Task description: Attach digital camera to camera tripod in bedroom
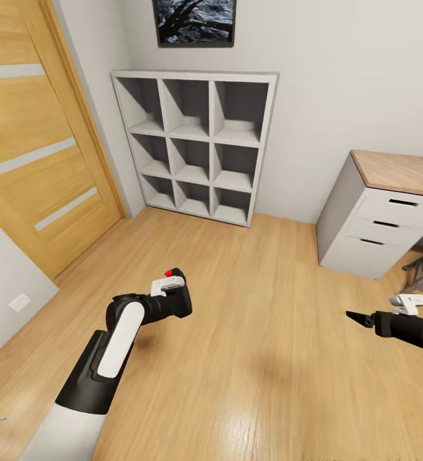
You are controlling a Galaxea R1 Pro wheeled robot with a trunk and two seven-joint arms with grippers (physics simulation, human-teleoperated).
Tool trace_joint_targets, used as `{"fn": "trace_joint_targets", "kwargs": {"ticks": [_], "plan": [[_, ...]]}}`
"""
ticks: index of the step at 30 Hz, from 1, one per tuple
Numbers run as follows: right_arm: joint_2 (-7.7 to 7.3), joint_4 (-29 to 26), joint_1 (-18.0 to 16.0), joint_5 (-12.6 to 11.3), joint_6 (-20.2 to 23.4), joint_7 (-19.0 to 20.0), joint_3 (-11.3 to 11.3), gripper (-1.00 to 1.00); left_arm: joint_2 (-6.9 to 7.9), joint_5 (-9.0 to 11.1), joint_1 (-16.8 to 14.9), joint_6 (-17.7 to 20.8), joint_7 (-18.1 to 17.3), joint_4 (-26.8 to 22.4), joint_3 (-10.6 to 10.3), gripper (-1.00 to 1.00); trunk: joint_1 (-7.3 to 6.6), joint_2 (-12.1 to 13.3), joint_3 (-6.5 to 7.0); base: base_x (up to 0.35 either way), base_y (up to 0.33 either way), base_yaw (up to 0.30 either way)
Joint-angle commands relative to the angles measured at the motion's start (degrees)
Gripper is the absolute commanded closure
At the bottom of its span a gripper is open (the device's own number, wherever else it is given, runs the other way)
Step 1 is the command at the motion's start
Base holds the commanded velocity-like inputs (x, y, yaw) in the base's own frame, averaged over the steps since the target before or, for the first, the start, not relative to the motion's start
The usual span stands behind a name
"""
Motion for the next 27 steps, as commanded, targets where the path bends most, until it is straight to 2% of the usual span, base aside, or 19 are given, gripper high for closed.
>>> {"fn": "trace_joint_targets", "kwargs": {"ticks": [1,8,27], "plan": [[-0.11,-0.03,-0.15,0.32,0.29,0.41,-0.05,-1.00,0.00,0.58,-0.03,0.11,0.63,-0.04,-0.01,1.00,-0.23,0.39,0.21,0.000,0.000,-0.177],[-0.45,-0.03,-0.60,0.34,0.30,0.44,0.01,-1.00,0.29,0.54,0.00,0.11,0.90,-0.21,-0.02,1.00,-1.76,3.20,1.97,0.000,0.000,-0.177],[0.29,-0.03,-1.14,0.41,0.30,0.43,0.41,-1.00,0.72,-0.04,0.15,0.21,1.08,-0.51,0.02,1.00,-5.94,10.82,6.73,0.000,0.000,-0.177]]}}
